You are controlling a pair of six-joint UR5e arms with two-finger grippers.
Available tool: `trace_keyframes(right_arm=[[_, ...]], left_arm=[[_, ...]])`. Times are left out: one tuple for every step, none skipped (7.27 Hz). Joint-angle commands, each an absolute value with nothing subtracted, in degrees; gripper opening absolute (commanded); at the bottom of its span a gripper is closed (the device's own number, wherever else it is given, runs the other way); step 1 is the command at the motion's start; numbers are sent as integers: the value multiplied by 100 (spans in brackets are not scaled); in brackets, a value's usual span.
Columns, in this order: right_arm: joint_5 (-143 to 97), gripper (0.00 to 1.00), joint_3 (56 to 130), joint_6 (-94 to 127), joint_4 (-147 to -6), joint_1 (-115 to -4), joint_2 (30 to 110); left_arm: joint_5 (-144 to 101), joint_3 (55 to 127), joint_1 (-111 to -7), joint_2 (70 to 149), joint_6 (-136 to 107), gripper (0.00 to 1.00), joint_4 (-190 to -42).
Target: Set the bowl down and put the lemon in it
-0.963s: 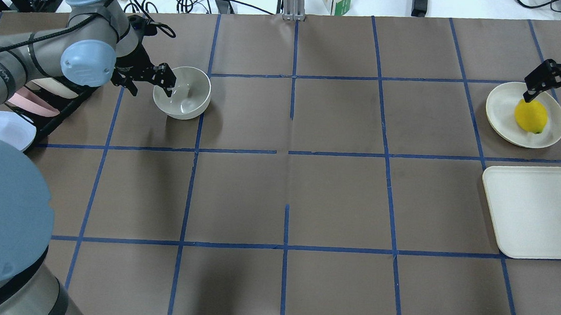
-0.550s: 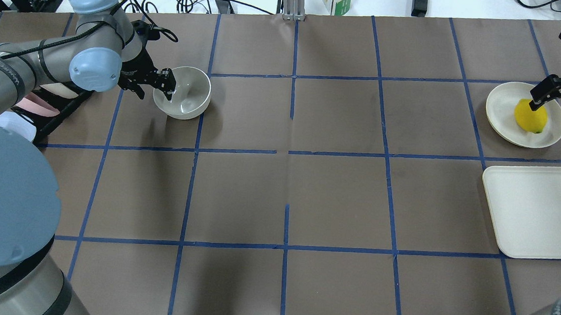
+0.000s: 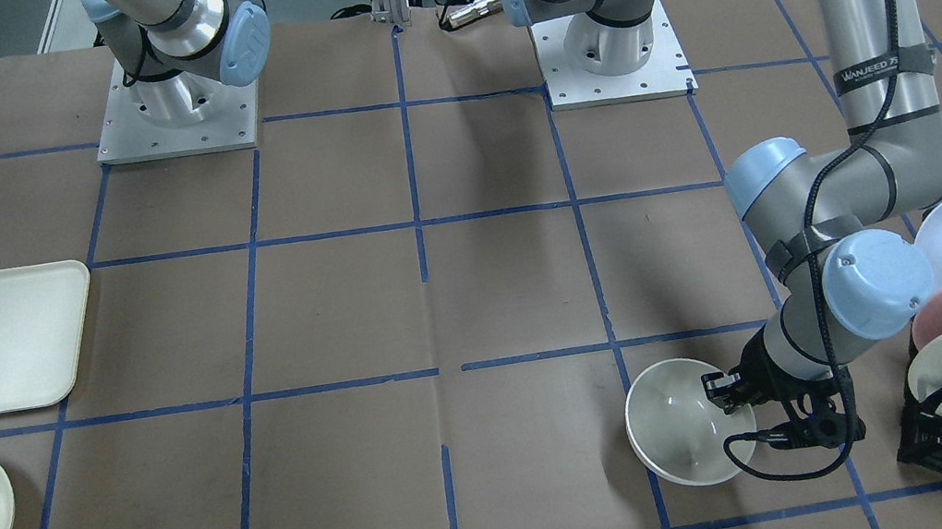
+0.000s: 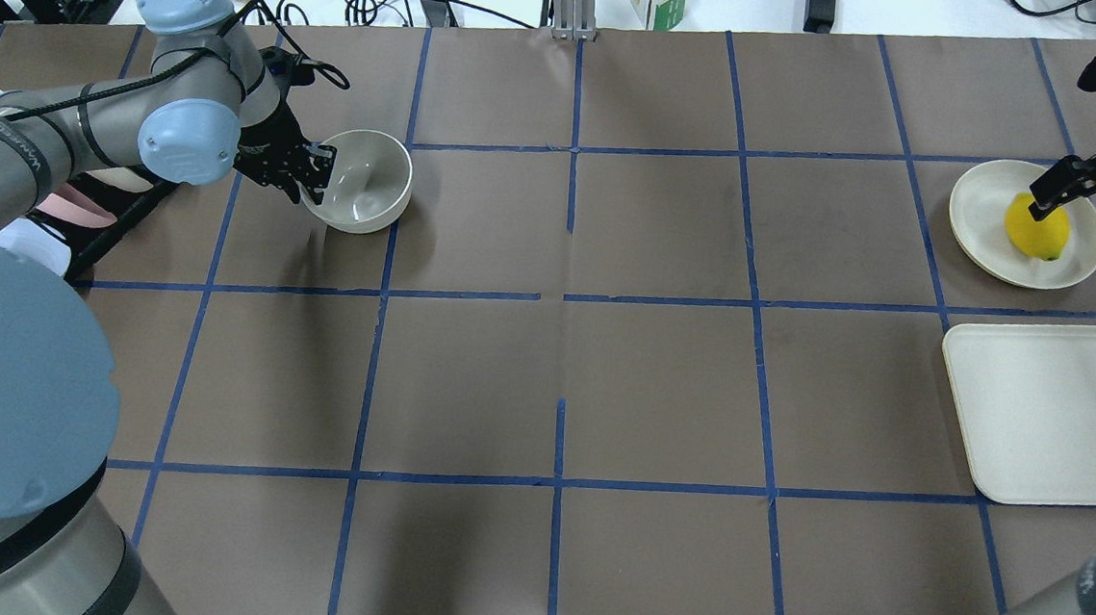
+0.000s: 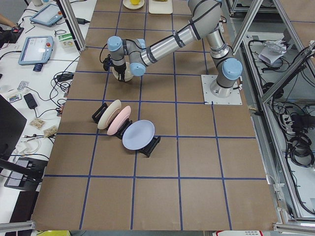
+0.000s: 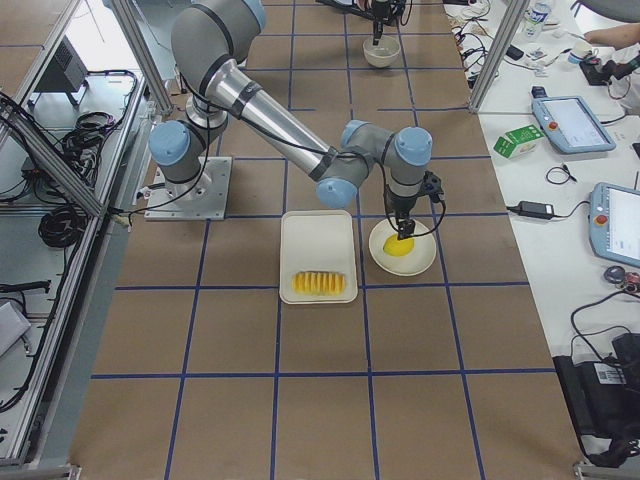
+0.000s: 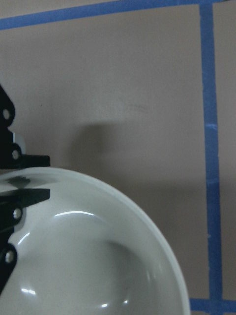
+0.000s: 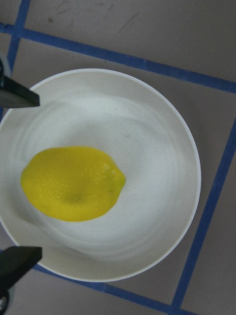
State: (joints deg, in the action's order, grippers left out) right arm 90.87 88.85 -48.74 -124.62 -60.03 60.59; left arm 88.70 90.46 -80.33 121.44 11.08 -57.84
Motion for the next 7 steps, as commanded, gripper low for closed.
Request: trace_keyframes(right_arm=[[9036,100,8886,-5045,-12691,-6003,5906],[9070,100,8877,-5088,-12691,-6003,5811],[9079,100,8868,-5089,-12691,-5994,5714],[9088,100,8877,-5080,-12691,-5977,5678],[9079,100,8868,-5071,-12700,-5863,5634],[9044,100,8868,-4993,-12691,-5819,5547],[9018,91,8868,-4975,-12691,-5810,5537]], left_arm=[[8851,9035,-8051,11972,1099,0,-5862],[8746,9035,-8112,11849,1090,0,-5932],[8719,9026,-8173,11682,1055,0,-6176],[8719,9026,-8183,11533,1029,0,-6327],[8719,9035,-8191,11418,1028,0,-6450],[8606,9044,-8200,11356,1002,0,-6477],[8230,9053,-8313,11312,732,0,-6617]])
